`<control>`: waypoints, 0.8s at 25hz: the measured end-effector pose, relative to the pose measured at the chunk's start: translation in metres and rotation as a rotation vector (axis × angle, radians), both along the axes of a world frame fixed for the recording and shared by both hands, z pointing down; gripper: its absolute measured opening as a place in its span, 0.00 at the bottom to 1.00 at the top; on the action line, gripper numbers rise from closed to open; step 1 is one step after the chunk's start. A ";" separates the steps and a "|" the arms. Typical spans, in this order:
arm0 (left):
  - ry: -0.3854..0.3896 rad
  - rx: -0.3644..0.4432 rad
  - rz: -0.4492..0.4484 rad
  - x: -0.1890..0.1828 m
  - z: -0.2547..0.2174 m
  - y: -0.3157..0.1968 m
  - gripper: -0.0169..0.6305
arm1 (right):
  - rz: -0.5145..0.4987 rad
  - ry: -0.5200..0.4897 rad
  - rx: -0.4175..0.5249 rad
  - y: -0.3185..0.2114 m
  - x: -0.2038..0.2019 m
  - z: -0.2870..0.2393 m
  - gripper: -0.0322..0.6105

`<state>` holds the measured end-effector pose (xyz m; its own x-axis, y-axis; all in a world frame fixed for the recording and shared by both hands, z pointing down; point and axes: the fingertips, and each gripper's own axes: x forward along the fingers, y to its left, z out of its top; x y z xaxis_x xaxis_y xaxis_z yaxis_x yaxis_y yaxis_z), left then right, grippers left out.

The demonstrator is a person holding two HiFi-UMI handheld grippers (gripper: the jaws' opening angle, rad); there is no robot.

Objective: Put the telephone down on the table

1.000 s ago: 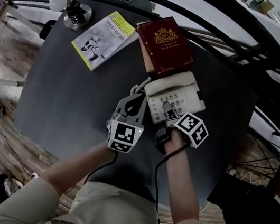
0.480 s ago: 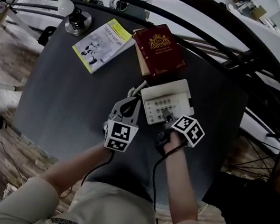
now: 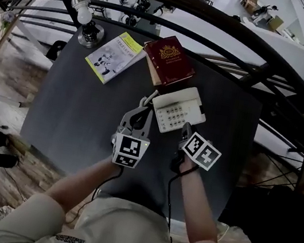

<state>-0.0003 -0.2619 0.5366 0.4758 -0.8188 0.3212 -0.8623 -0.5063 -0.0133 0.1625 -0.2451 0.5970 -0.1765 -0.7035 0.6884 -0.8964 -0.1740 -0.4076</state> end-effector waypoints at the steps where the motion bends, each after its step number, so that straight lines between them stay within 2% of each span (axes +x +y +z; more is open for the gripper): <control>1: -0.009 0.032 0.021 0.005 -0.007 0.005 0.03 | -0.020 0.029 0.034 0.001 -0.001 -0.011 0.20; 5: -0.014 0.095 0.065 0.015 -0.044 0.028 0.03 | -0.093 0.134 0.172 0.011 -0.005 -0.061 0.17; 10: -0.026 0.215 0.124 0.027 -0.094 0.056 0.03 | -0.177 0.250 0.354 0.027 -0.012 -0.129 0.17; 16: 0.051 0.272 0.101 0.021 -0.169 0.083 0.03 | -0.247 0.355 0.565 0.056 -0.021 -0.212 0.17; 20: 0.087 0.386 0.108 0.017 -0.219 0.099 0.03 | -0.273 0.394 0.696 0.077 -0.029 -0.258 0.16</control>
